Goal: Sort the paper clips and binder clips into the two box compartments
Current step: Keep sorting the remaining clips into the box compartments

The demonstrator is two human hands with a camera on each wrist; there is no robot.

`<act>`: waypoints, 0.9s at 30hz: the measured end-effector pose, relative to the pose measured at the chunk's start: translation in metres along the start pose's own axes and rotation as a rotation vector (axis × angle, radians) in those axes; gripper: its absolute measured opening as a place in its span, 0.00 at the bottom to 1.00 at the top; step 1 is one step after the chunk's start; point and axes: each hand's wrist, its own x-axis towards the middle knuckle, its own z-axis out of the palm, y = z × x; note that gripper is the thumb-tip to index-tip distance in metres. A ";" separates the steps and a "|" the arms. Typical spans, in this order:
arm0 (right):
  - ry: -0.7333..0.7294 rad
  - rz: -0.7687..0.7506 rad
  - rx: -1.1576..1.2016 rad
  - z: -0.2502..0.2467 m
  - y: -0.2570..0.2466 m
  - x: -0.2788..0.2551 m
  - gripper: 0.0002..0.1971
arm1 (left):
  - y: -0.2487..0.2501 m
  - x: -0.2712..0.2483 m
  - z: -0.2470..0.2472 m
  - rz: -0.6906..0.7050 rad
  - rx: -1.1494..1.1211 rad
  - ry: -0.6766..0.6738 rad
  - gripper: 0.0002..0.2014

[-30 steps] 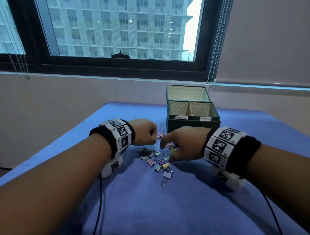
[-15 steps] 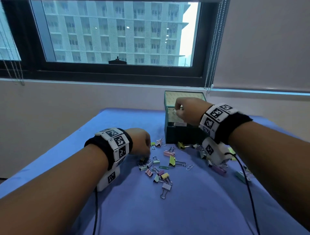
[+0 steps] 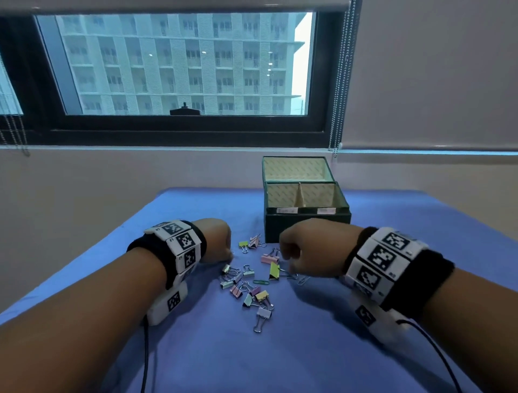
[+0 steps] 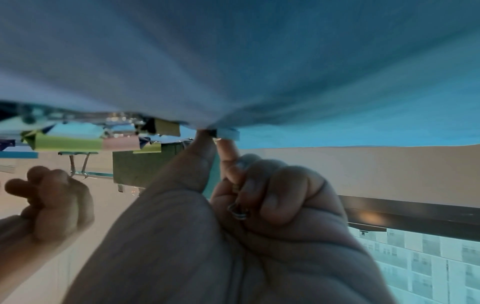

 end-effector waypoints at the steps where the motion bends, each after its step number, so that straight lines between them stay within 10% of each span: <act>1: -0.006 0.005 0.000 0.003 0.000 -0.002 0.08 | 0.000 0.000 -0.001 0.009 0.006 0.000 0.14; 17: -0.151 0.162 0.165 0.020 0.011 0.005 0.10 | 0.074 0.063 -0.094 0.112 -0.519 0.247 0.08; 23: -0.088 0.123 0.087 0.020 0.015 0.010 0.09 | 0.060 0.034 -0.076 0.163 -0.194 0.384 0.18; 27: 0.096 -0.011 0.191 0.014 0.004 0.005 0.03 | 0.027 -0.017 -0.052 0.194 -0.005 -0.050 0.19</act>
